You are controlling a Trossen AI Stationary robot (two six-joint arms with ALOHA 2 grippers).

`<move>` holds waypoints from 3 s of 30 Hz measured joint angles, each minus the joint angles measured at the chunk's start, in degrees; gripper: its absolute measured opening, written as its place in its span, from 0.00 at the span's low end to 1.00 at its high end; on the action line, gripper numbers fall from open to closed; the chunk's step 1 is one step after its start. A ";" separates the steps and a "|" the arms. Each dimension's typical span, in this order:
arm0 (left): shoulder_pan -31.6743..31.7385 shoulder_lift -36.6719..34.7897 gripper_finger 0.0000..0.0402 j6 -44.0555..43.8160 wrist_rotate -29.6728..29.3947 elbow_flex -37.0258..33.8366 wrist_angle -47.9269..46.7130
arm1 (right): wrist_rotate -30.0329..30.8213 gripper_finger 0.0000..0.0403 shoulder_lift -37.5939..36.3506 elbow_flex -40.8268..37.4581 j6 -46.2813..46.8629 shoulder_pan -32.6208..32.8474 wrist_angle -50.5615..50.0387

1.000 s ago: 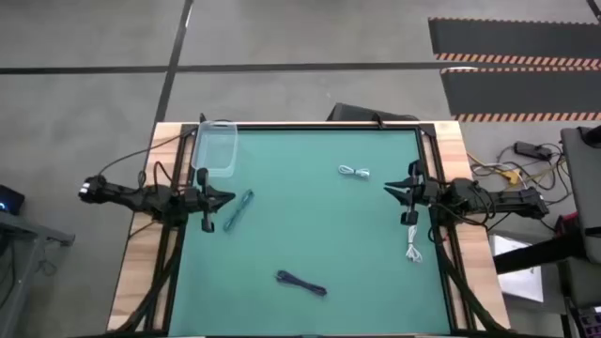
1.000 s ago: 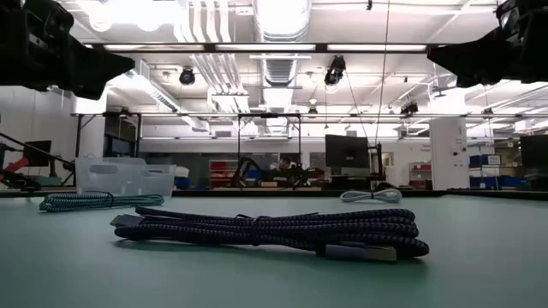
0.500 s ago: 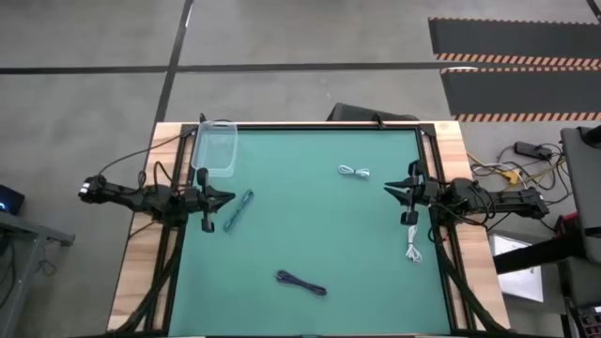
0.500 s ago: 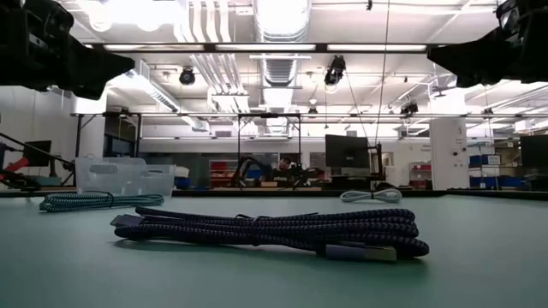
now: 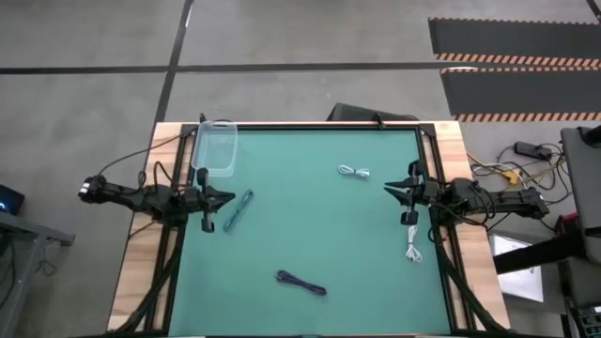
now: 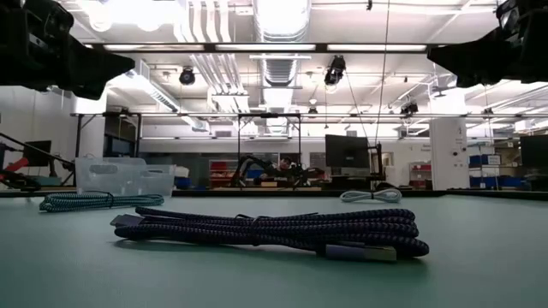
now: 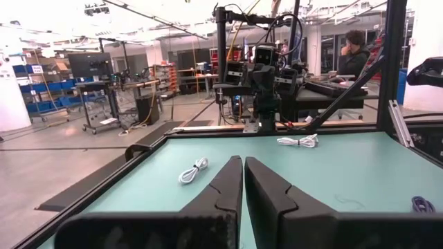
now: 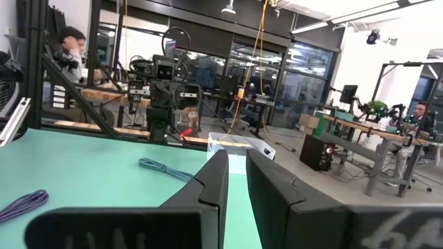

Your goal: Pick and place USB-C Cables

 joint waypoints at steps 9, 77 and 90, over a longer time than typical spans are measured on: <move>0.00 -0.01 0.00 0.01 0.00 0.00 0.00 | -0.01 0.11 0.00 0.01 0.00 0.00 -0.02; 0.00 7.72 0.00 0.22 -0.44 0.24 36.18 | -0.10 0.11 0.07 0.01 -1.72 -0.11 26.31; 0.00 23.42 0.00 -0.39 -0.63 9.32 38.72 | -0.08 0.11 0.07 0.00 -4.73 -0.11 26.84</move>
